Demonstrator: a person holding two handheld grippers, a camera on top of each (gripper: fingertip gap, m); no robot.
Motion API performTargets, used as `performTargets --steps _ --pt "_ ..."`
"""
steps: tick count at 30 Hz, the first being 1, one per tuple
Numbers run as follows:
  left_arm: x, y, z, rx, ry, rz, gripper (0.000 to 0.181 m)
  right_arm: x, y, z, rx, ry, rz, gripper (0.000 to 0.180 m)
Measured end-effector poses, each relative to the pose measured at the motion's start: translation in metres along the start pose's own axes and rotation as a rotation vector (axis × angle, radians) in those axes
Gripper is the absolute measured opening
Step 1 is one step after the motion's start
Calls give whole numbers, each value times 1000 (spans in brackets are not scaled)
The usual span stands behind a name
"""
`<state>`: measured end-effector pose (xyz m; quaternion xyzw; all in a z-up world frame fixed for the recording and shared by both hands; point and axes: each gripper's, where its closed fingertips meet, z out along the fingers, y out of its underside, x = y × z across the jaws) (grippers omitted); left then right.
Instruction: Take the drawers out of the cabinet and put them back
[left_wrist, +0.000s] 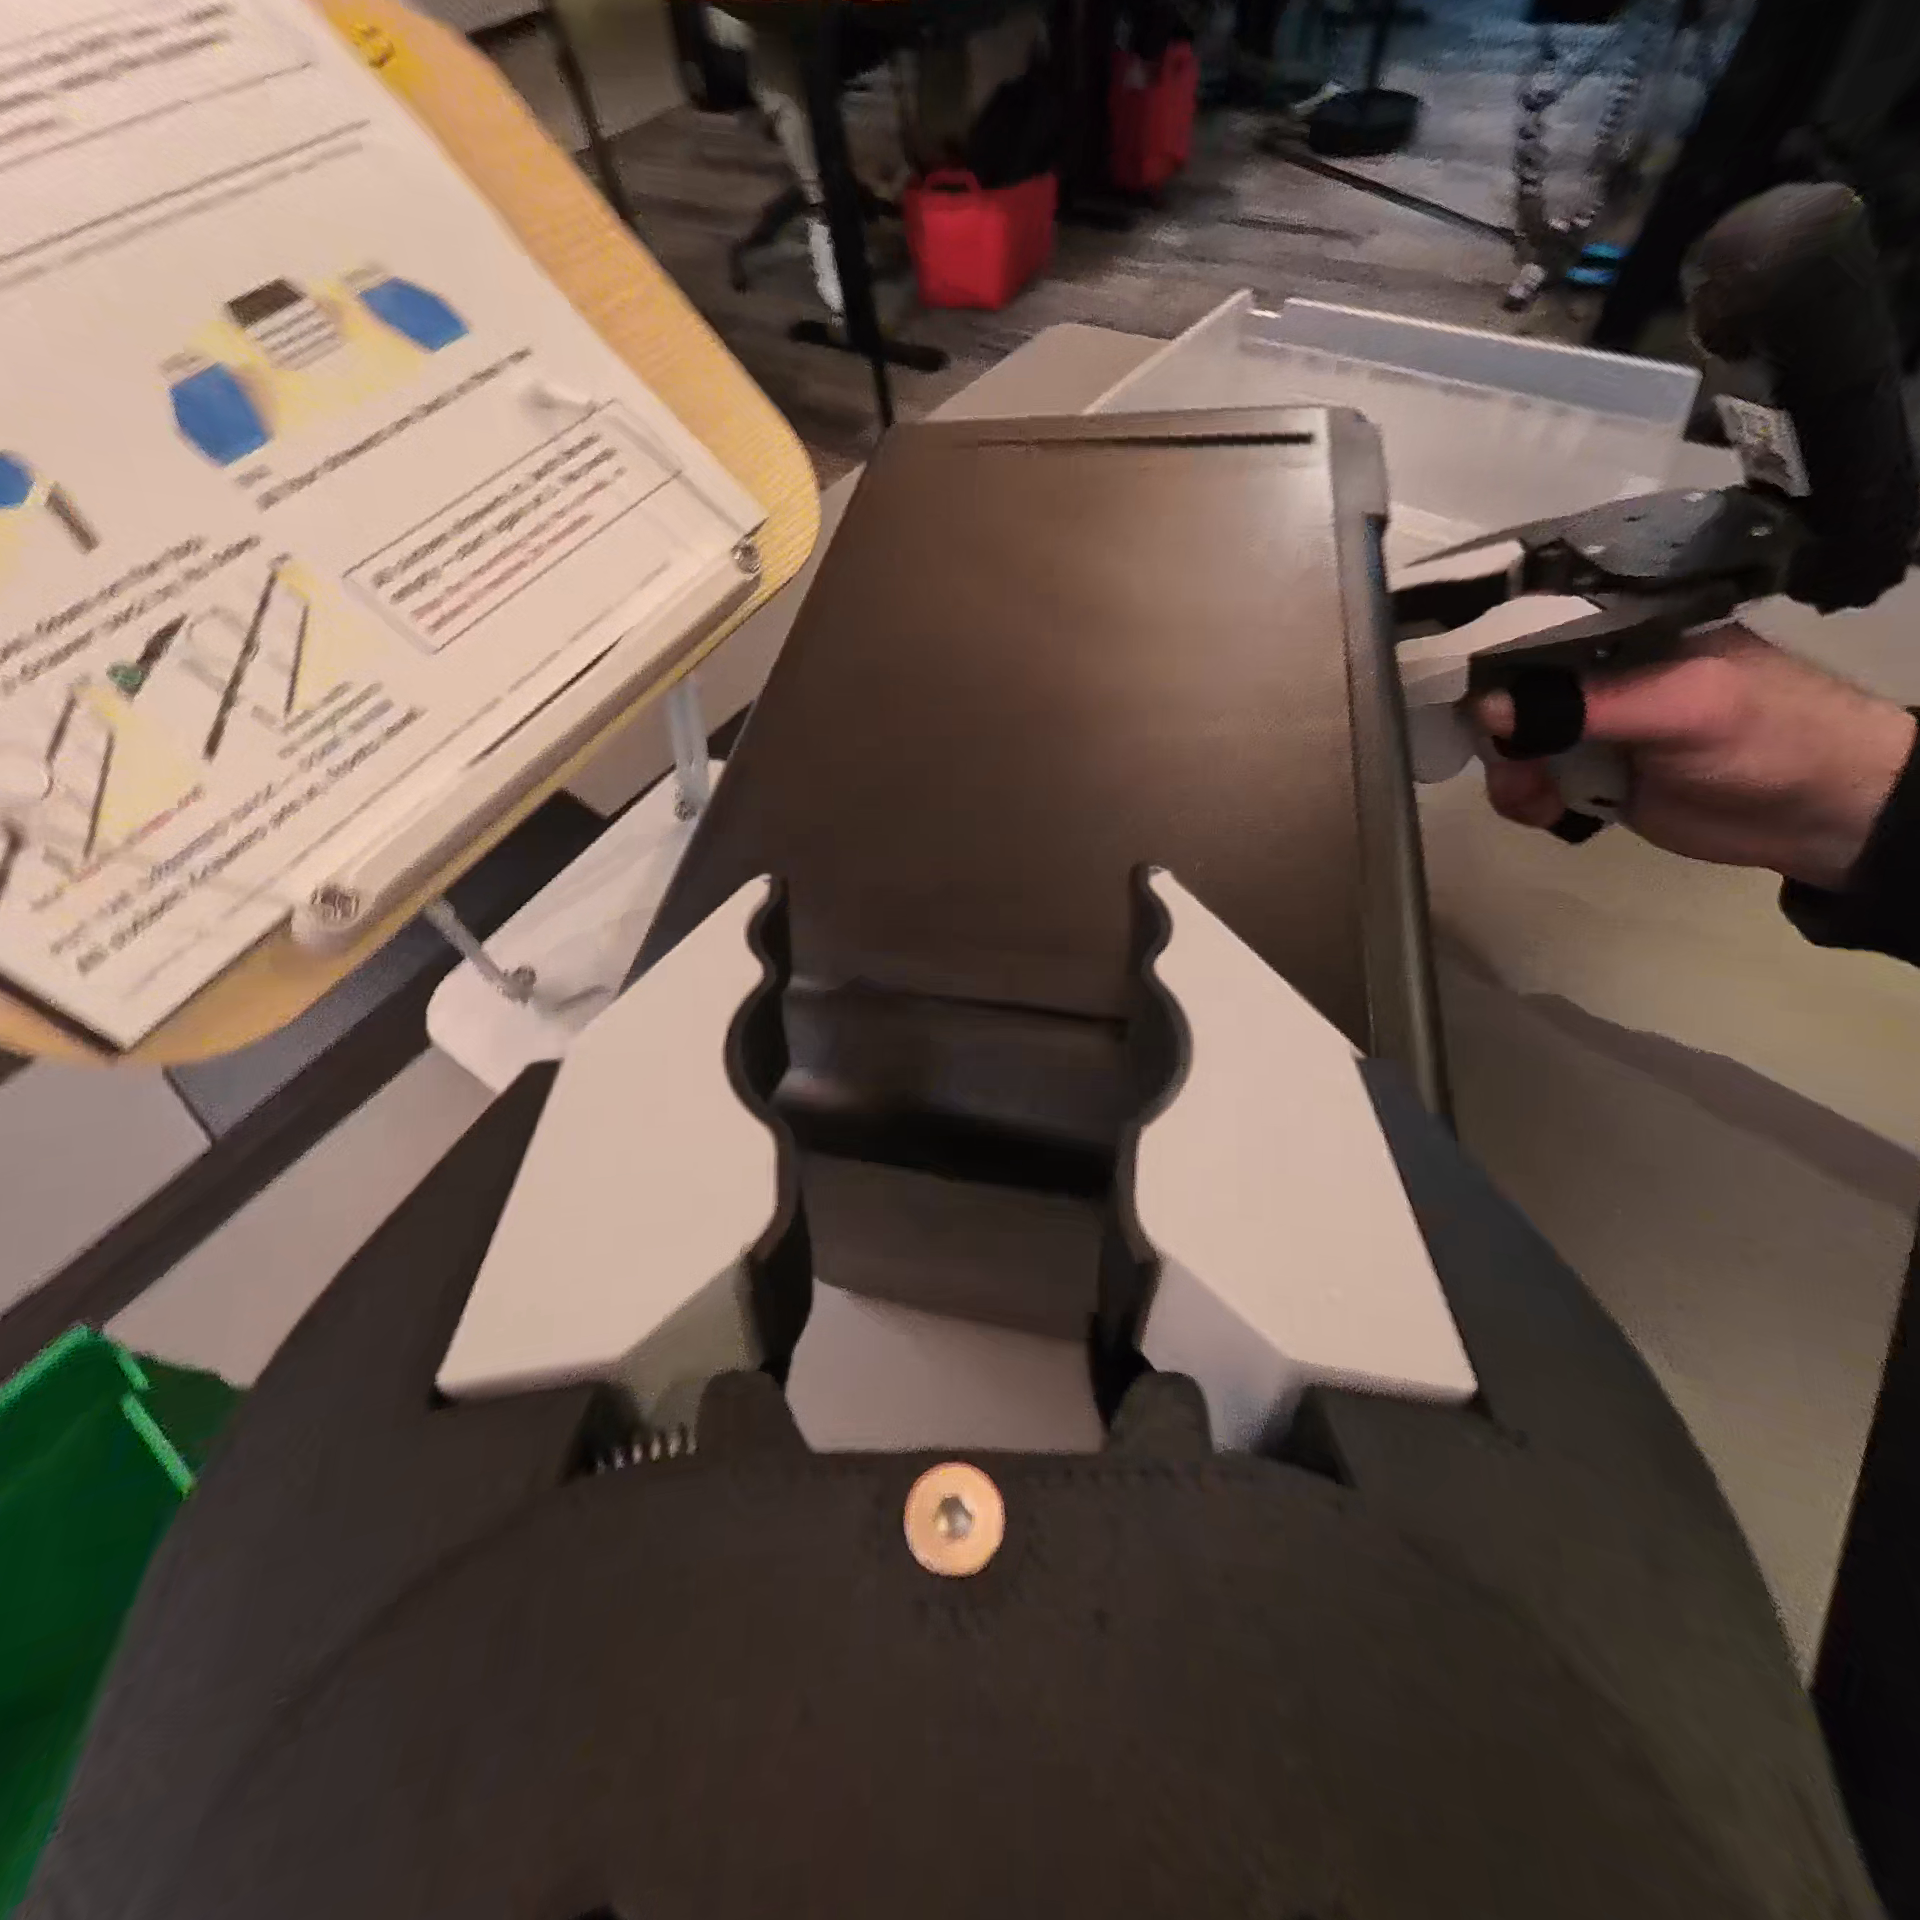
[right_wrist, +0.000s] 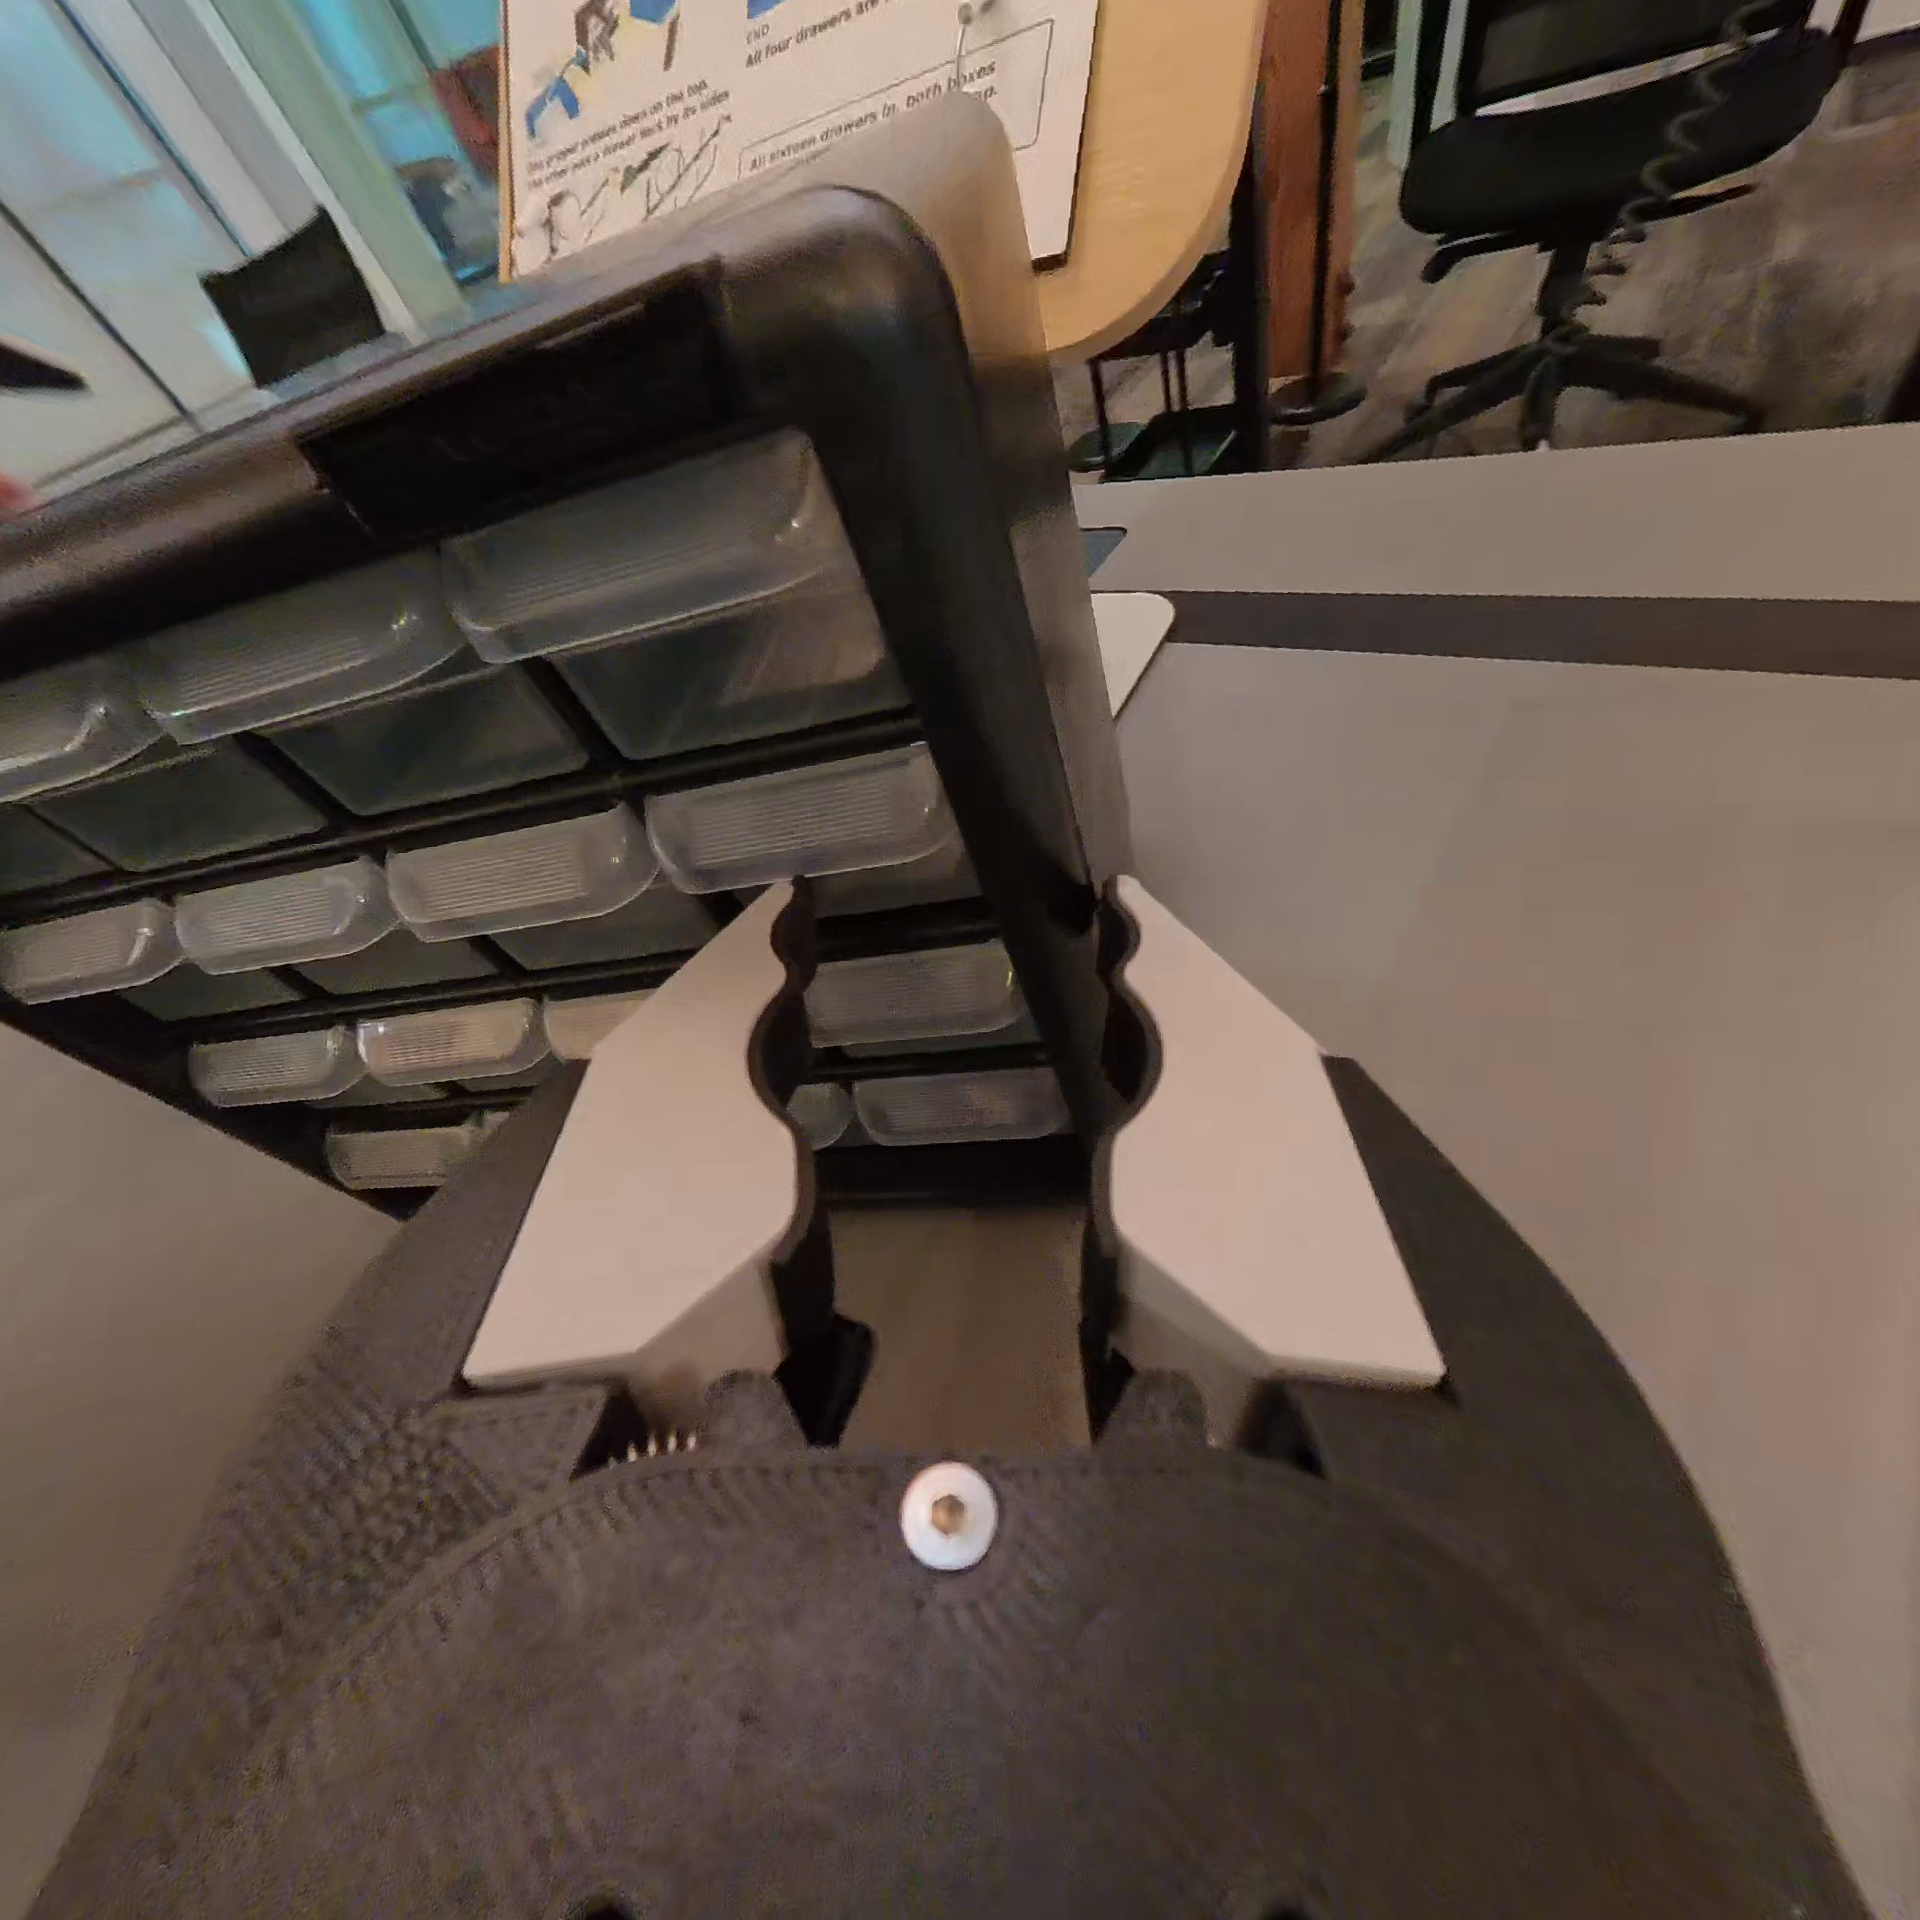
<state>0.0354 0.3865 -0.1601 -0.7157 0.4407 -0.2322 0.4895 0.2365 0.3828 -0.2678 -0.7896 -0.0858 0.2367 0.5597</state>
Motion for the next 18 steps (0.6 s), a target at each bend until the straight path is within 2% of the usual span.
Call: performTargets --steps 4,9,14,16,18 --pt "4 12 0 41 6 -137 70 -3 1 1 16 -69 39 58" --pt "0 9 0 64 49 -209 65 -9 5 -7 -28 -66 21 56" --pt "-5 11 -5 35 95 -200 60 -26 13 -18 -58 -47 50 61" --pt "-9 13 -8 32 118 -205 56 -32 17 -22 -80 -18 25 55" --pt "-13 14 -10 23 130 -202 55 -39 21 -25 -103 -10 7 55"
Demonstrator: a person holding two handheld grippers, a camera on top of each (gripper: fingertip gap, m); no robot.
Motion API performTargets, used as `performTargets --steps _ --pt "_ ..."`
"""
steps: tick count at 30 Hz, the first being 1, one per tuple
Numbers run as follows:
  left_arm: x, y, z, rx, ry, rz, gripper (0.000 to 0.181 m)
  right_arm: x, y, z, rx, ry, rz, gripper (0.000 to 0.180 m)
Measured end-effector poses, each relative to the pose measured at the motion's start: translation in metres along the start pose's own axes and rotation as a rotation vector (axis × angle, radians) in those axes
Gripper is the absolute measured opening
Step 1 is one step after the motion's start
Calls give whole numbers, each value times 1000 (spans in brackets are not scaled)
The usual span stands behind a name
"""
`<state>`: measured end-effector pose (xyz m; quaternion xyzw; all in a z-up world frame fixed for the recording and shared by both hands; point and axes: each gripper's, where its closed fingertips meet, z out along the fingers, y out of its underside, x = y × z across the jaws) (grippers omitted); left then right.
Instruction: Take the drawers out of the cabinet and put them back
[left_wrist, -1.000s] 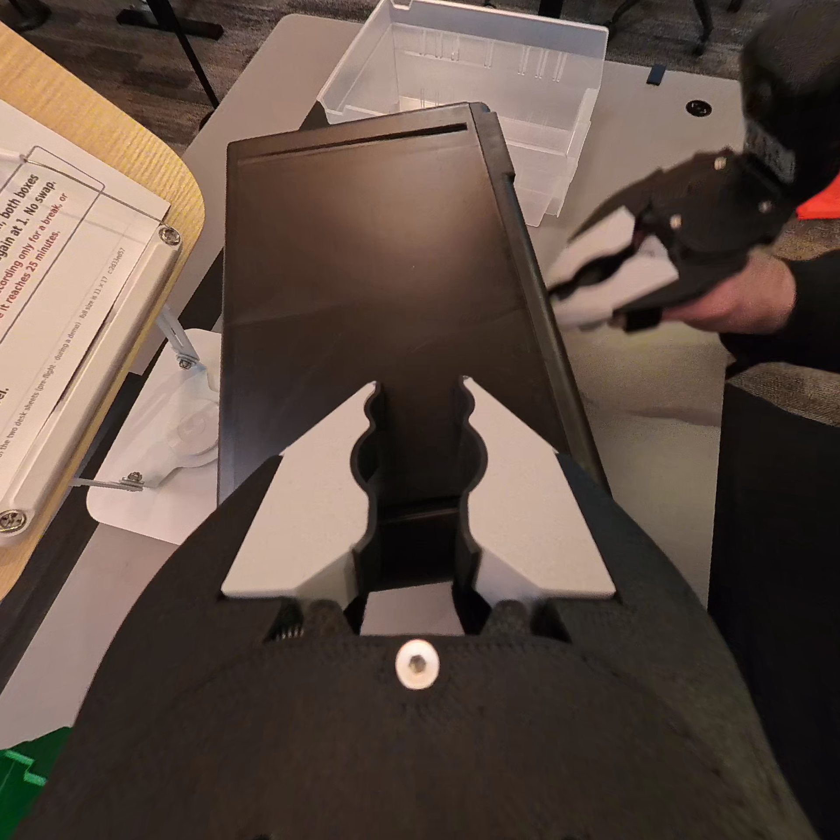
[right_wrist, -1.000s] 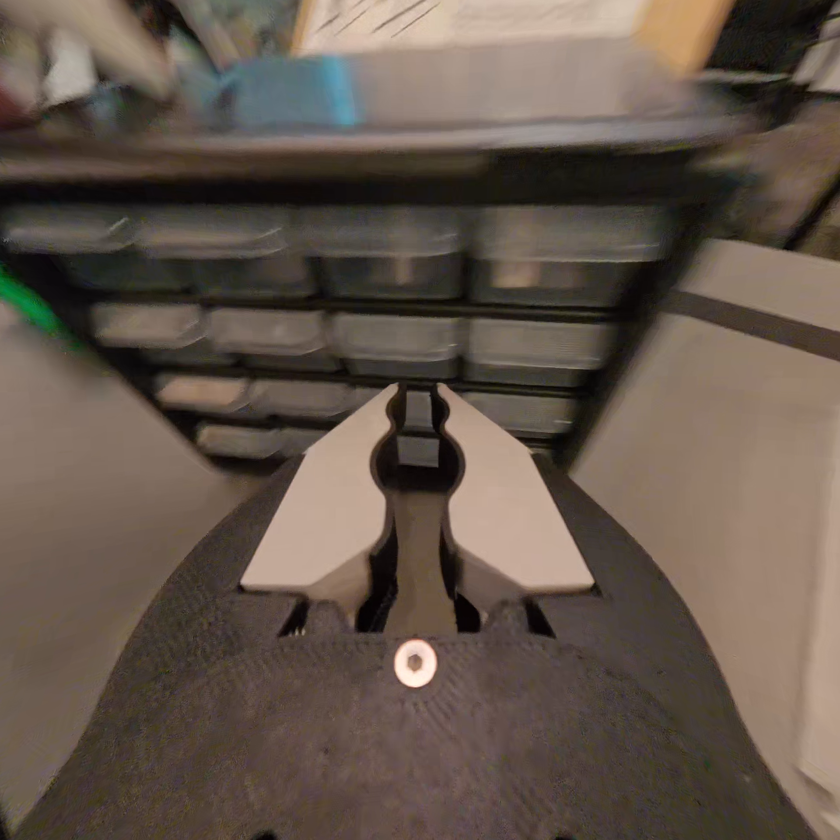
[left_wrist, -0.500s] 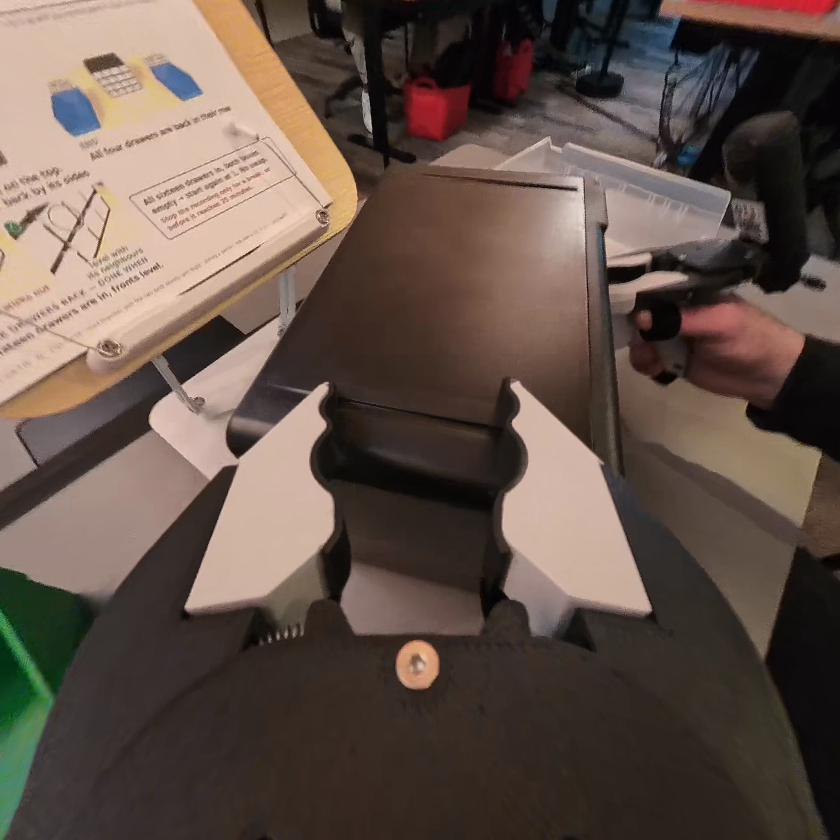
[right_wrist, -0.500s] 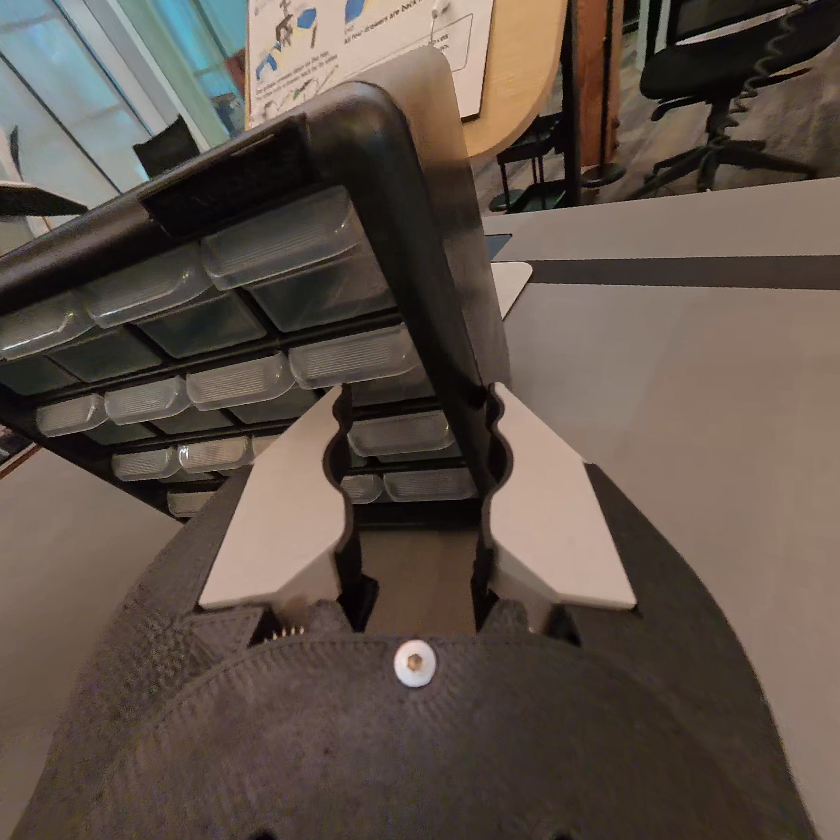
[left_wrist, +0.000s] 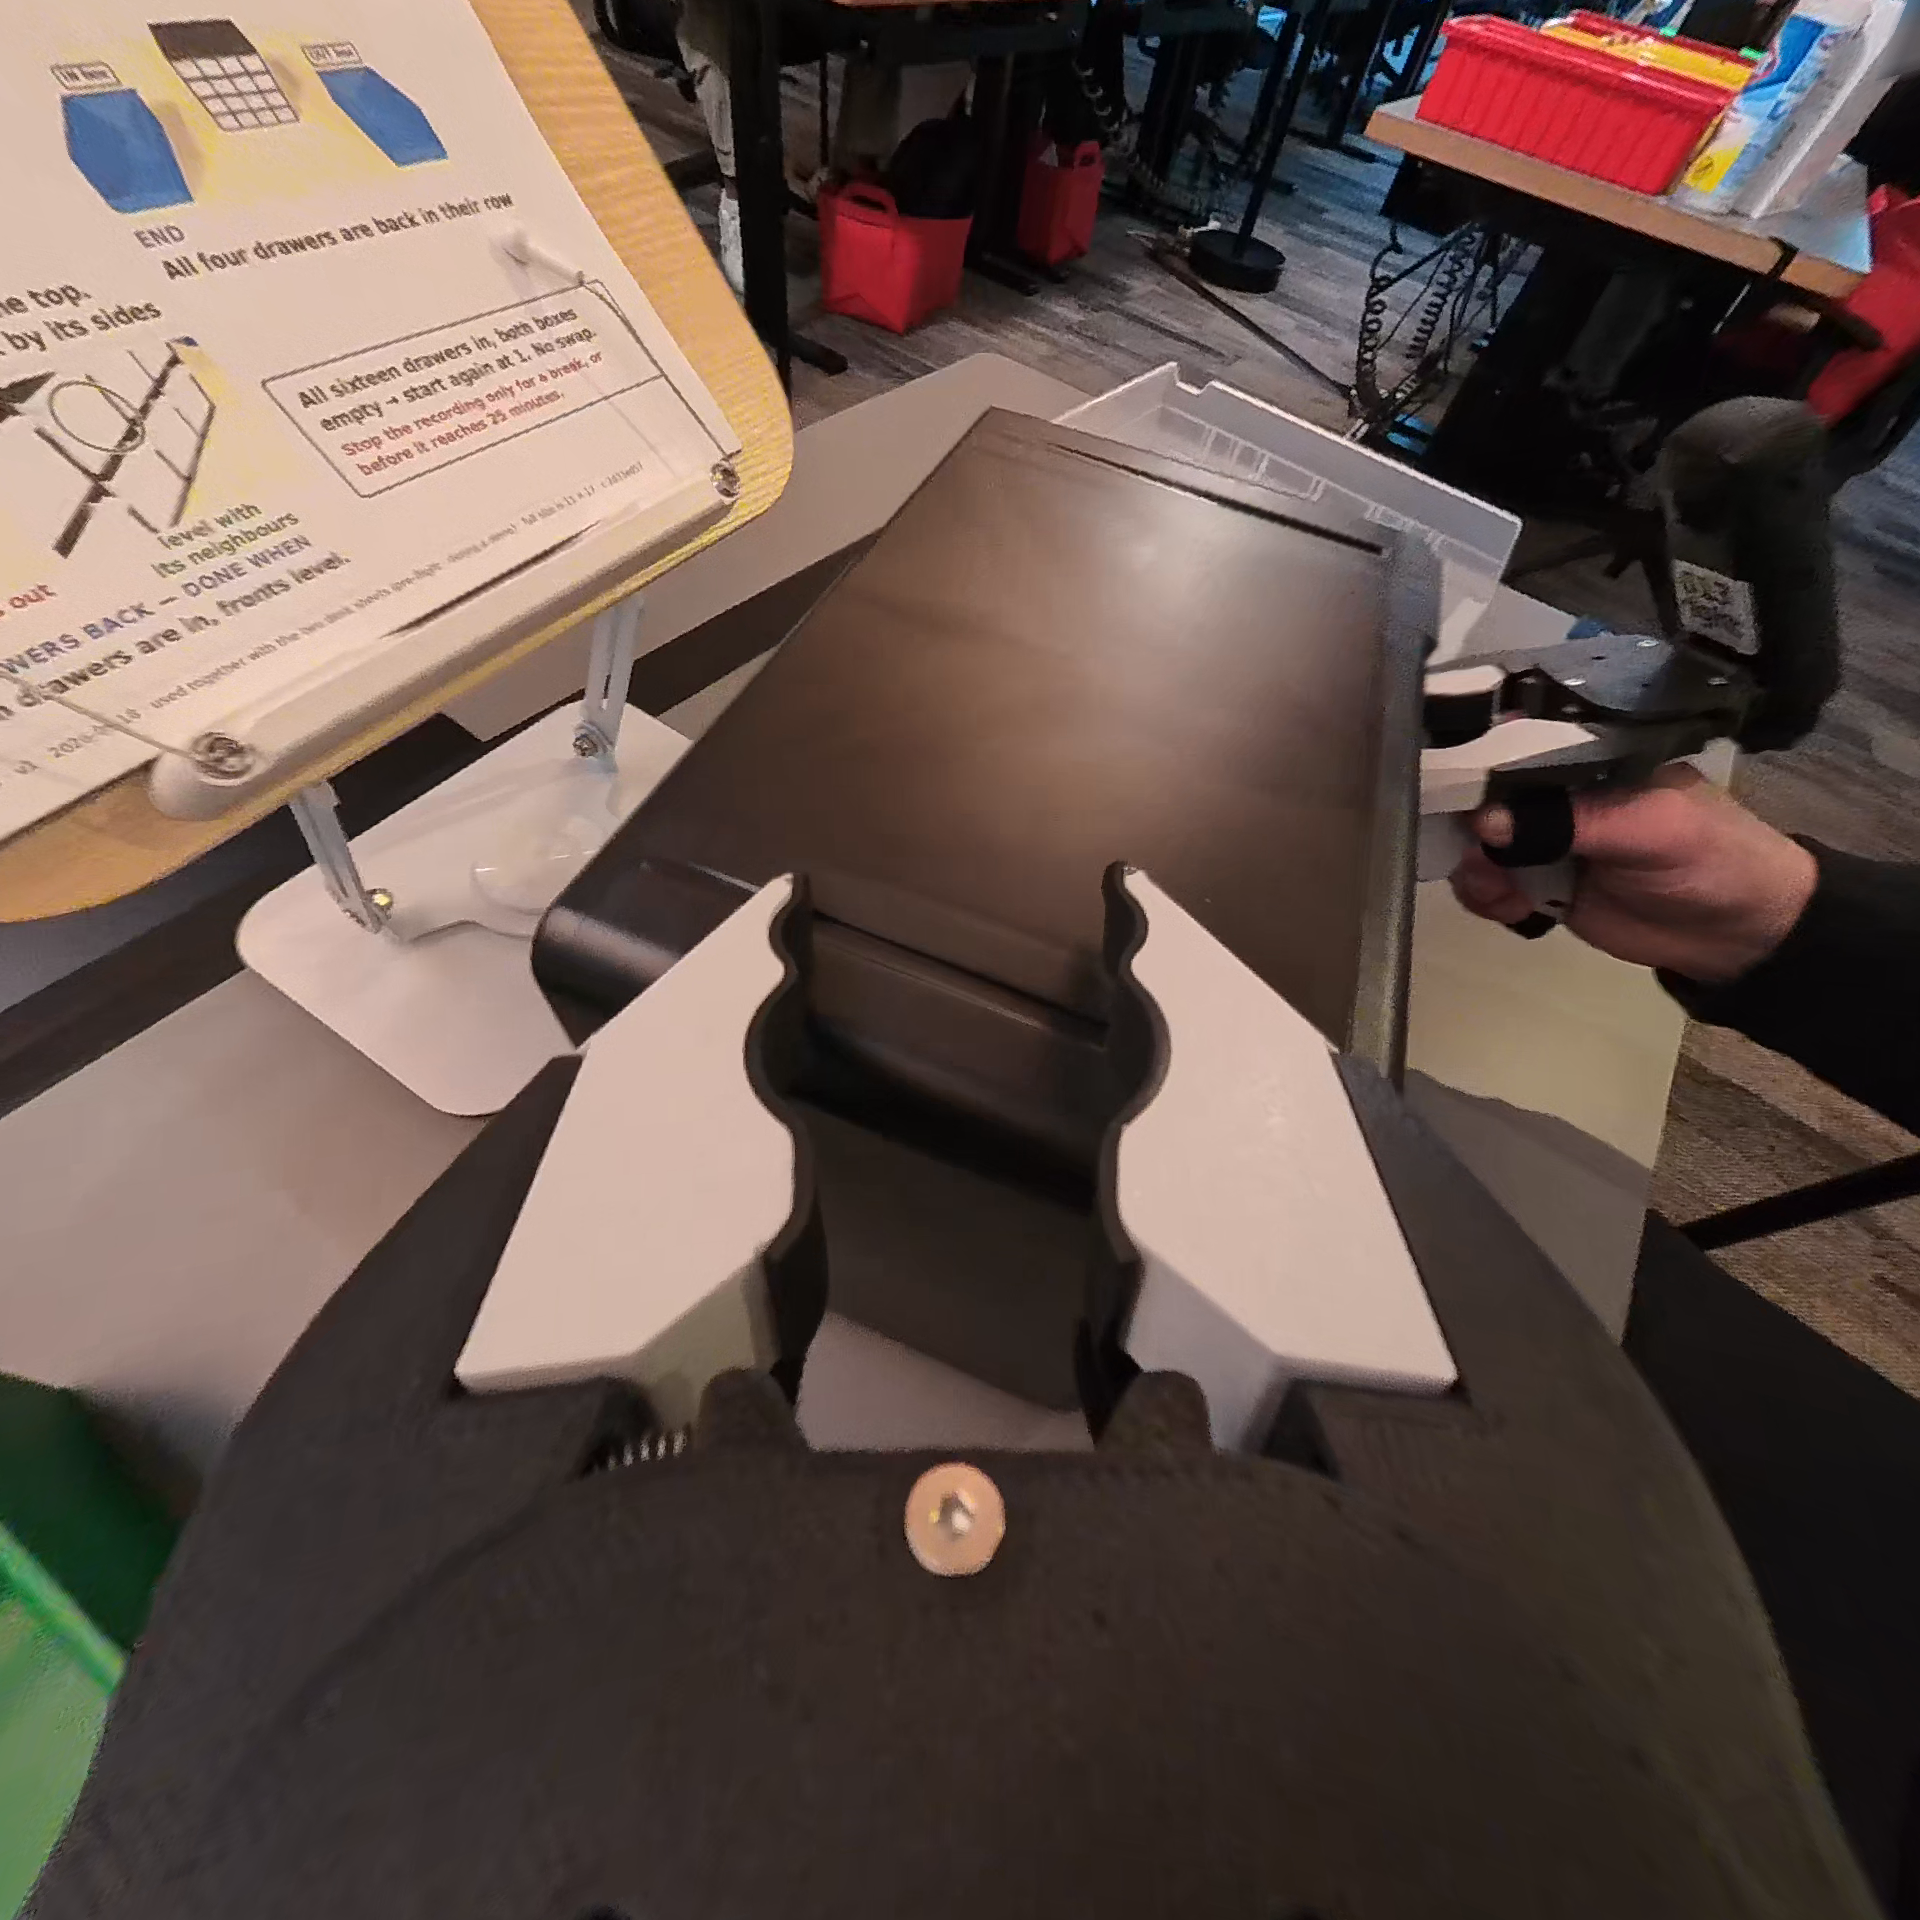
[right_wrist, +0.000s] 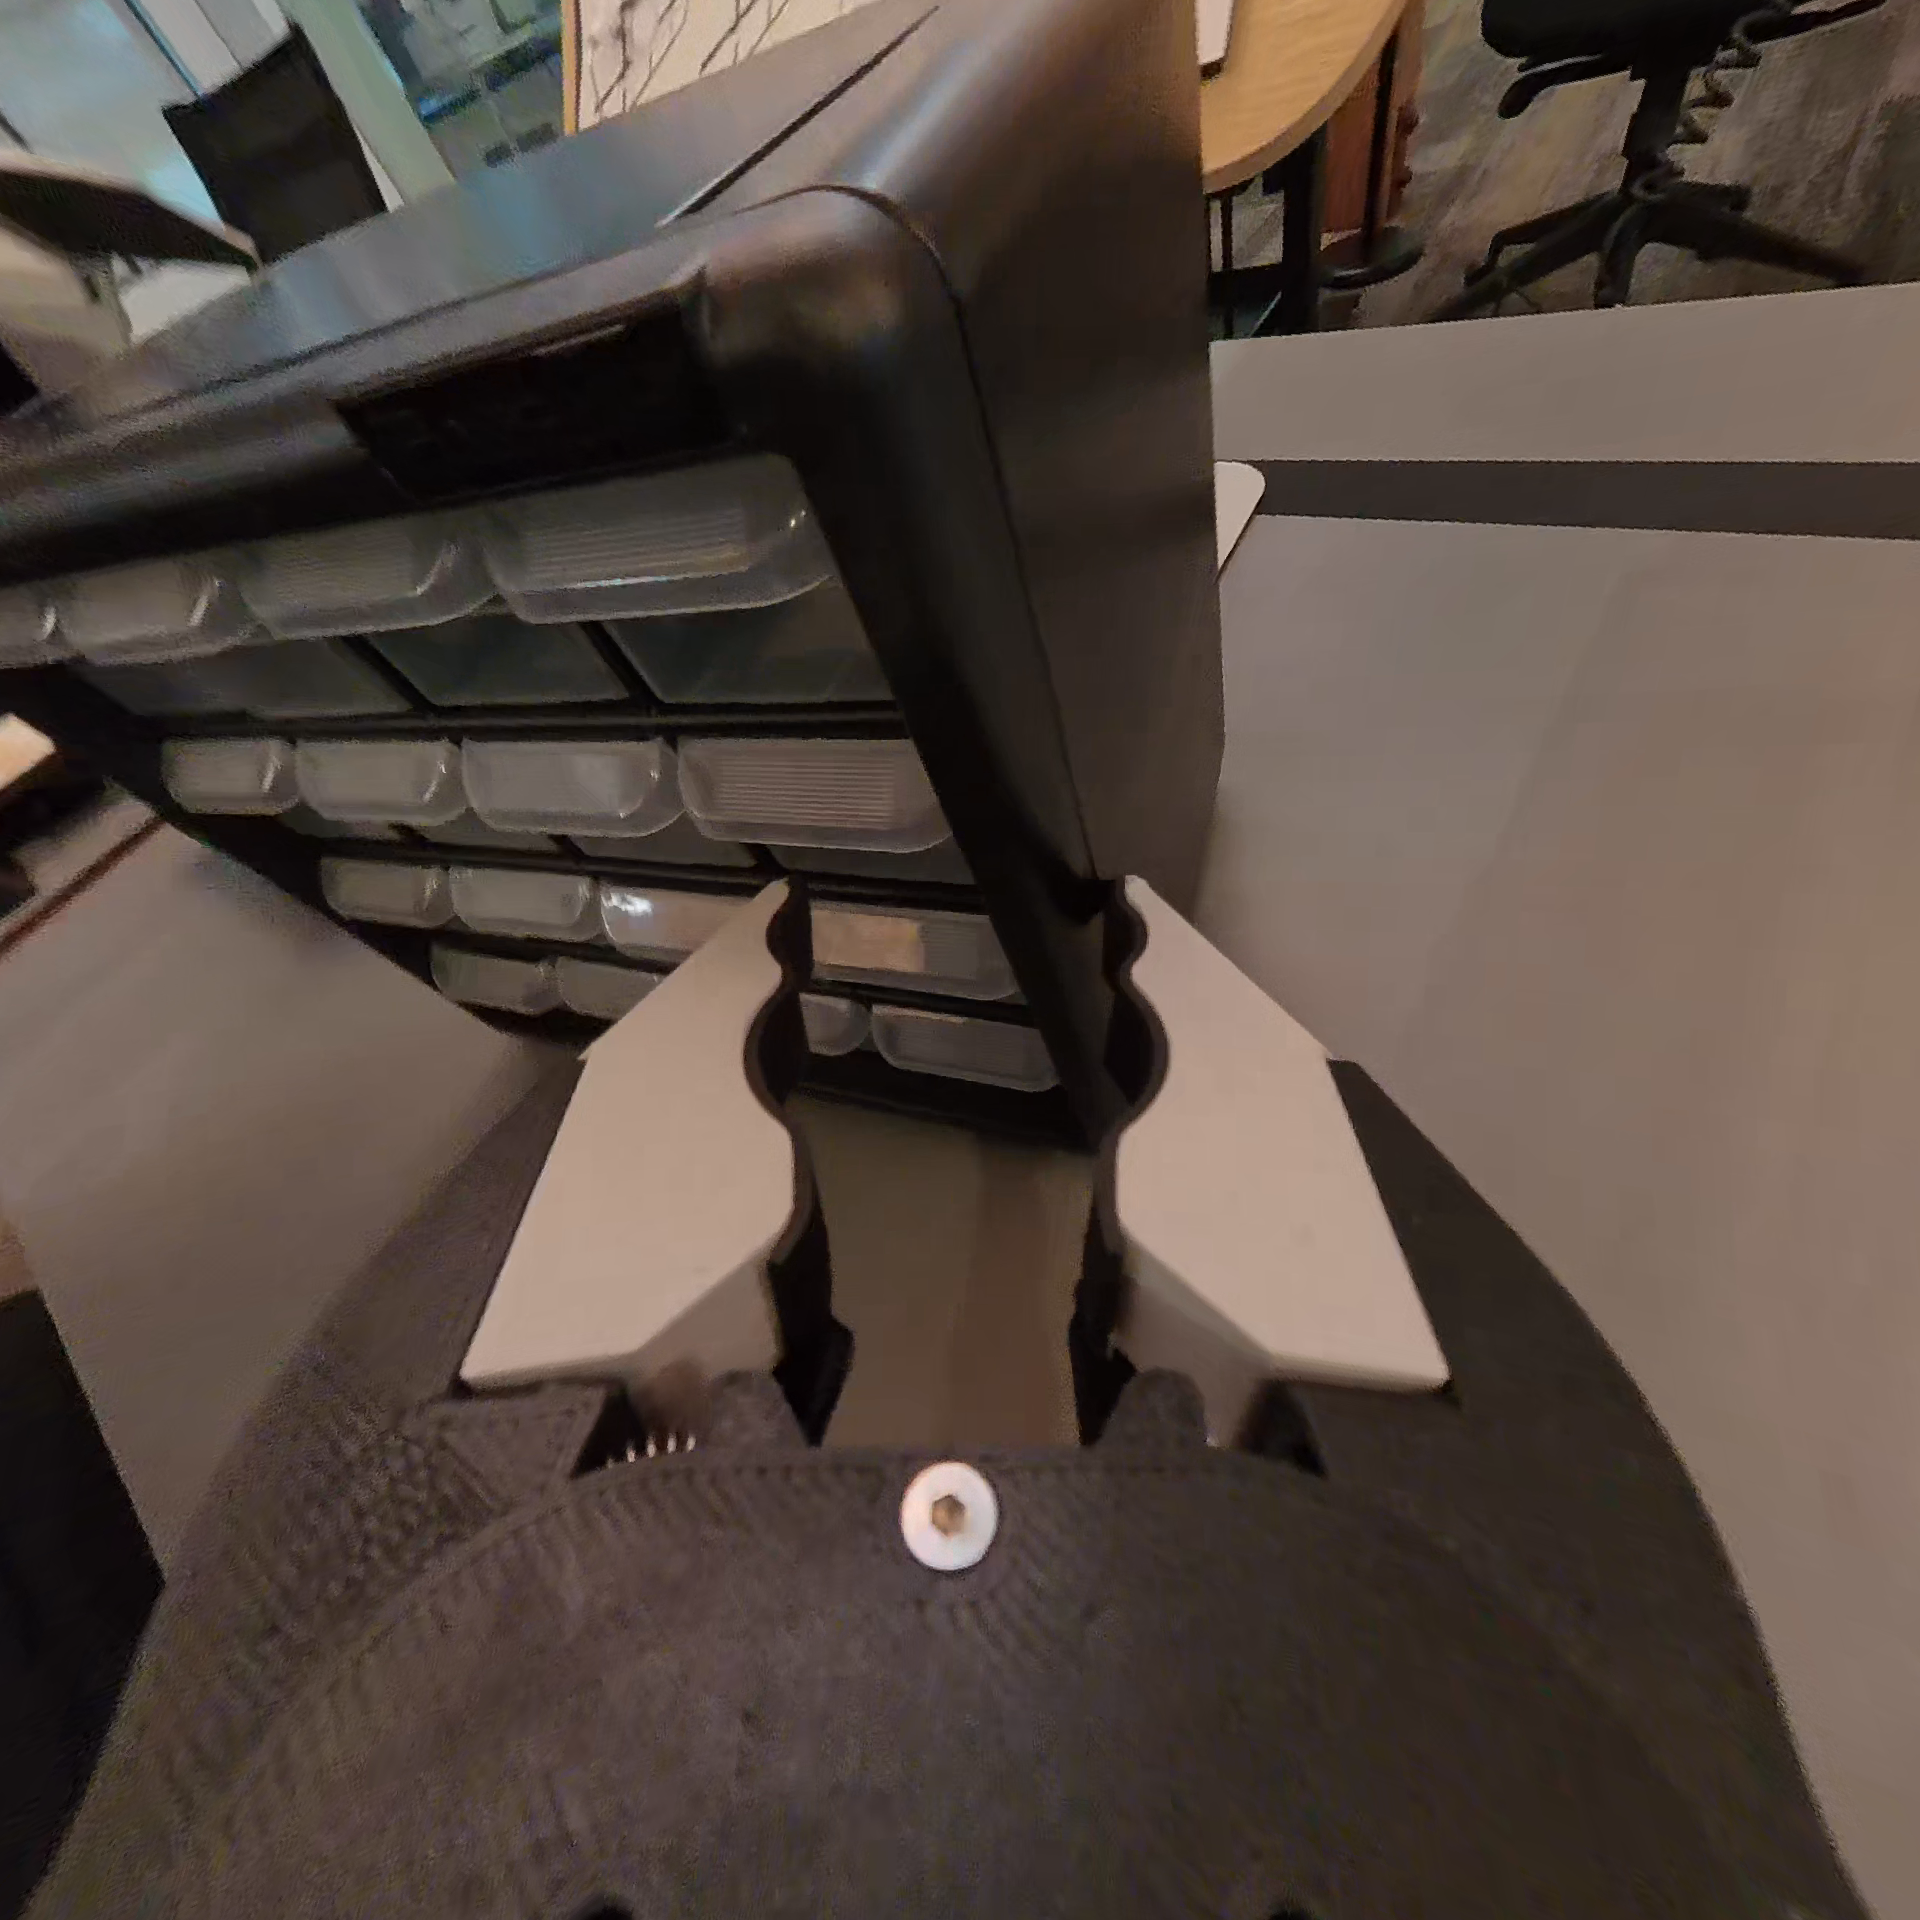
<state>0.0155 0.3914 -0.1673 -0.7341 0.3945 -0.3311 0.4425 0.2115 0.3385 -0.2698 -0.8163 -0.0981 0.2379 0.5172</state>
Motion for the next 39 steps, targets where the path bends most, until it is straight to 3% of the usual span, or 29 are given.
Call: performTargets --steps 2,5,8,12,15,21,30,34,39 --pt "-12 -2 -4 -8 -54 46 56 -3 4 -2 -25 35 -54 42" --pt "-10 -20 -10 2 -102 188 62 -14 6 1 -45 4 -47 56" --pt "12 -45 -8 -5 -50 277 68 -13 9 1 -65 20 -67 56" --pt "30 -56 17 -100 -36 396 73 -2 25 -6 -144 94 -189 54" --pt "28 -50 44 -206 -59 462 72 9 39 -19 -242 173 -403 41" --pt "24 -31 78 -329 36 383 61 -18 61 -12 -287 102 -748 29" --pt "24 -24 84 -341 121 292 52 -14 65 28 -235 323 -1274 26" --pt "24 -25 84 -338 117 298 50 -12 63 33 -204 368 -1390 25" --pt "25 -25 84 -335 120 307 49 -20 67 33 -196 347 -1471 12"
